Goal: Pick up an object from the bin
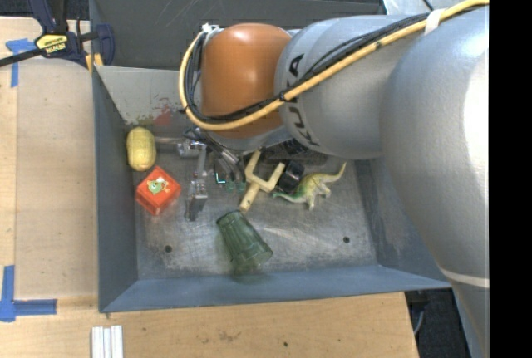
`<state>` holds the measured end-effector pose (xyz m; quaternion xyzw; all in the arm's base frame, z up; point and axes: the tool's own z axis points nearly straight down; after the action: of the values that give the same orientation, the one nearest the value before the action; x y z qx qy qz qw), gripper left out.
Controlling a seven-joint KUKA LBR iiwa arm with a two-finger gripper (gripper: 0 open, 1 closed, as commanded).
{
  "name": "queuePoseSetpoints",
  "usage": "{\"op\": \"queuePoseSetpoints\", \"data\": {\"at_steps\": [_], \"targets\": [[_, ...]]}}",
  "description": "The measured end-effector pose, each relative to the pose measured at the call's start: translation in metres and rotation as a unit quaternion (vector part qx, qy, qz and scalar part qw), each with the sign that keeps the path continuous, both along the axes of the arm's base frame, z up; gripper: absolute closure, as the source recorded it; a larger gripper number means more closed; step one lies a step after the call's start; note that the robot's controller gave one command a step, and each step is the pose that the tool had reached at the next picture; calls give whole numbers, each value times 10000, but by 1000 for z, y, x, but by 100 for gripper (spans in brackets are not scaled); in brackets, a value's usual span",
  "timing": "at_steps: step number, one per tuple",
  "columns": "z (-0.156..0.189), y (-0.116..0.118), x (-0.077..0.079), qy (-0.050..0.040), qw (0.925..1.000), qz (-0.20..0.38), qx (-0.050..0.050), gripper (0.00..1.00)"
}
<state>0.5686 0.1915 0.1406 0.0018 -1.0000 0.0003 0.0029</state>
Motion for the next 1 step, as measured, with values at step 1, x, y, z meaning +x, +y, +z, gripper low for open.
{"op": "queuePoseSetpoints", "data": {"at_steps": [1], "targets": [[5, -1, 2, -40, 10000, -15, 9, 0]]}}
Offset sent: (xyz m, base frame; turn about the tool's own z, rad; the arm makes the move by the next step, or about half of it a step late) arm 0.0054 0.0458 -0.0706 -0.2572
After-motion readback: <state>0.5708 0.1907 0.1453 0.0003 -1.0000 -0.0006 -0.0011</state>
